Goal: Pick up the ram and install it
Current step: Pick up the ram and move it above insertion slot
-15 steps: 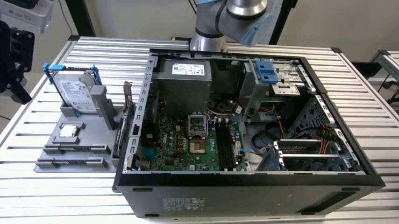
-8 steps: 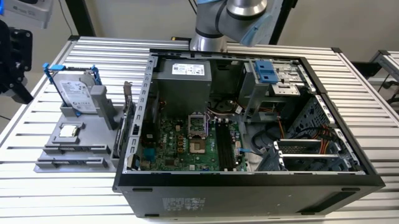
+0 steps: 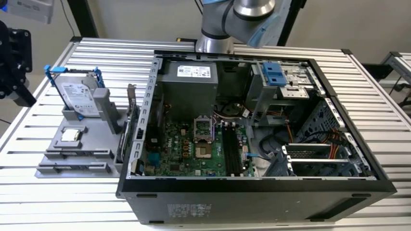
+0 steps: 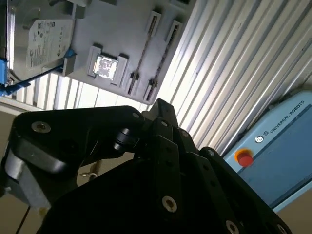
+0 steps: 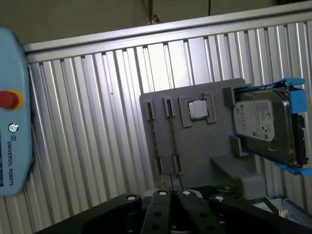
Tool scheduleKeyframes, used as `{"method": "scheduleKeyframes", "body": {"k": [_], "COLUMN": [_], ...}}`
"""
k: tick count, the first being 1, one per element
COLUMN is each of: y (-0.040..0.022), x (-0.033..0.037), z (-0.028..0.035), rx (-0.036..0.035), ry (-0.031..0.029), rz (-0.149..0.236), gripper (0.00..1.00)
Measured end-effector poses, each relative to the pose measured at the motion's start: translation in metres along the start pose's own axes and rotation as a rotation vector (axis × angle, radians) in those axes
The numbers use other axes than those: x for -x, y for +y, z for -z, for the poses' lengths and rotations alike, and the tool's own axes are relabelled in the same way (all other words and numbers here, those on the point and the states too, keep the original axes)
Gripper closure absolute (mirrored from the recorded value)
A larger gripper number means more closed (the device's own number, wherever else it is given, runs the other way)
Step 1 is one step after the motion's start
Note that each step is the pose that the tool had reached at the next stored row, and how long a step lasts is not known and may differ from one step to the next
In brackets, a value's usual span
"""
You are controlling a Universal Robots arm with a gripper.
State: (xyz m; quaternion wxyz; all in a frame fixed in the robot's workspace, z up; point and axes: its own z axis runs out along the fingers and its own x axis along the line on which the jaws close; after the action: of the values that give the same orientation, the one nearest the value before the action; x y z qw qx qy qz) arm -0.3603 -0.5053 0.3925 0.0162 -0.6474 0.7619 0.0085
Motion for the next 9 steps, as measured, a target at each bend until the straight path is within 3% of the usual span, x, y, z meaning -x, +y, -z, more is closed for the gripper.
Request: {"method": "scheduleKeyframes", "body": {"k": [9], "y": [0.0001], "x": [0.0], "z": [-0.0001], "rx": [0.0028], "ry": [-0.0019], "rz": [0.154], "gripper": [1.0]}}
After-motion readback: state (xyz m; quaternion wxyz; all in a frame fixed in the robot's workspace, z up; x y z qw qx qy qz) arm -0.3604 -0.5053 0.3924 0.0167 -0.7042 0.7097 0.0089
